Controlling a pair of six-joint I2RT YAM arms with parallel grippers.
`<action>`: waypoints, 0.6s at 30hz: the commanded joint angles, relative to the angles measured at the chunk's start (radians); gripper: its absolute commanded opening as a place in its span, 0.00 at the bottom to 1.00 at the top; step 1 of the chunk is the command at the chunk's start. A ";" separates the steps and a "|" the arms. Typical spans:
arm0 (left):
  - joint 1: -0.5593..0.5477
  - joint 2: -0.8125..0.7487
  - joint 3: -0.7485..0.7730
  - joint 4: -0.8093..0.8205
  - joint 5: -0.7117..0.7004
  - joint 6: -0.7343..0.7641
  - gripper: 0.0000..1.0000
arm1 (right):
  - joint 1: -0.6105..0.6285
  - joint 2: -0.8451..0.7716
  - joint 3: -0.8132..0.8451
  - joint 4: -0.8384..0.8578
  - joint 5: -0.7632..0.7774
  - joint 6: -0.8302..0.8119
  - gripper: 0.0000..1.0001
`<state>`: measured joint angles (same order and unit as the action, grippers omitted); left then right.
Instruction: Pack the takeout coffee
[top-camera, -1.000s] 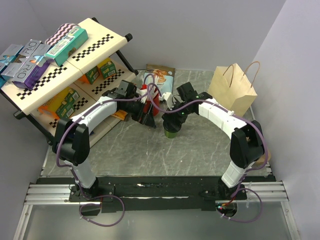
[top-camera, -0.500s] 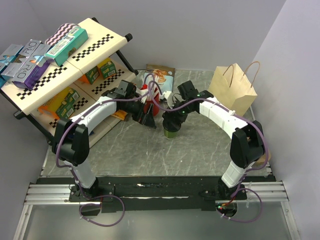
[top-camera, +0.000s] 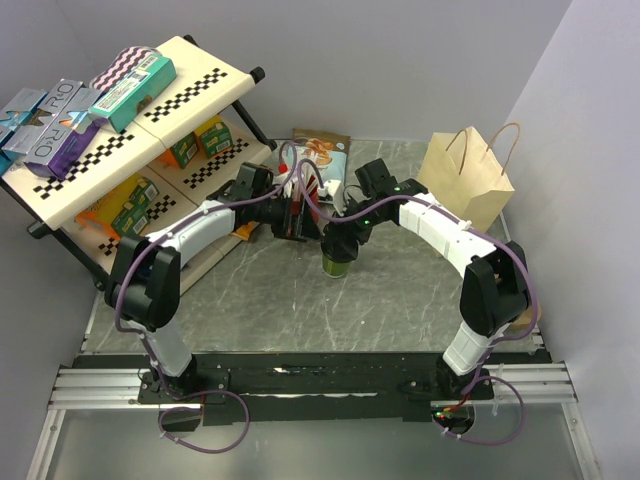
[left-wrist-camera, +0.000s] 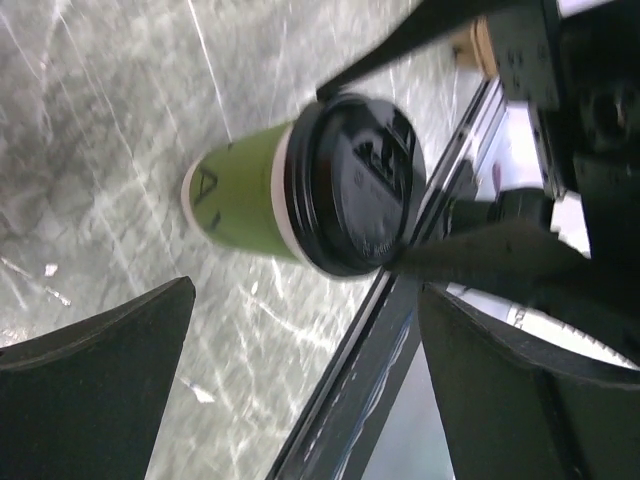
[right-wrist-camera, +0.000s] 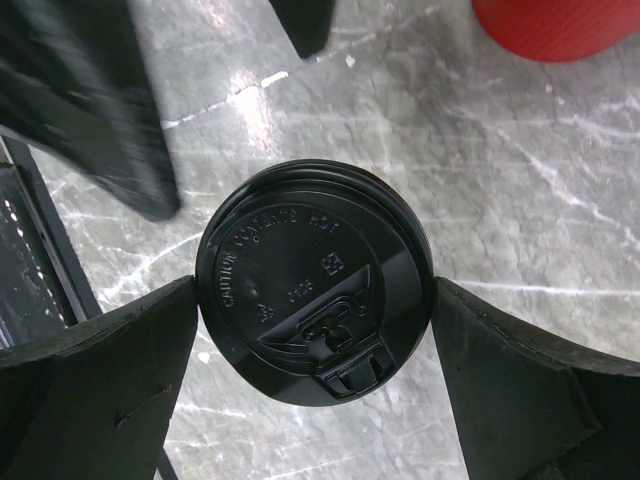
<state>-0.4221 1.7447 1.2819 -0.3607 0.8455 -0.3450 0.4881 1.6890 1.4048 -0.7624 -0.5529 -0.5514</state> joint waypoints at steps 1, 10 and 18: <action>-0.006 -0.025 -0.050 0.186 -0.048 -0.172 0.99 | -0.003 0.001 0.034 0.067 -0.058 -0.002 1.00; -0.027 0.059 -0.027 0.181 -0.121 -0.178 0.99 | 0.026 0.063 0.052 0.107 -0.053 0.010 1.00; -0.038 0.087 -0.027 0.059 -0.309 -0.117 0.99 | 0.041 0.052 0.060 0.161 -0.039 0.053 1.00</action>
<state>-0.4553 1.8191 1.2327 -0.2489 0.6456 -0.4911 0.5201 1.7683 1.4155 -0.6605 -0.5869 -0.5240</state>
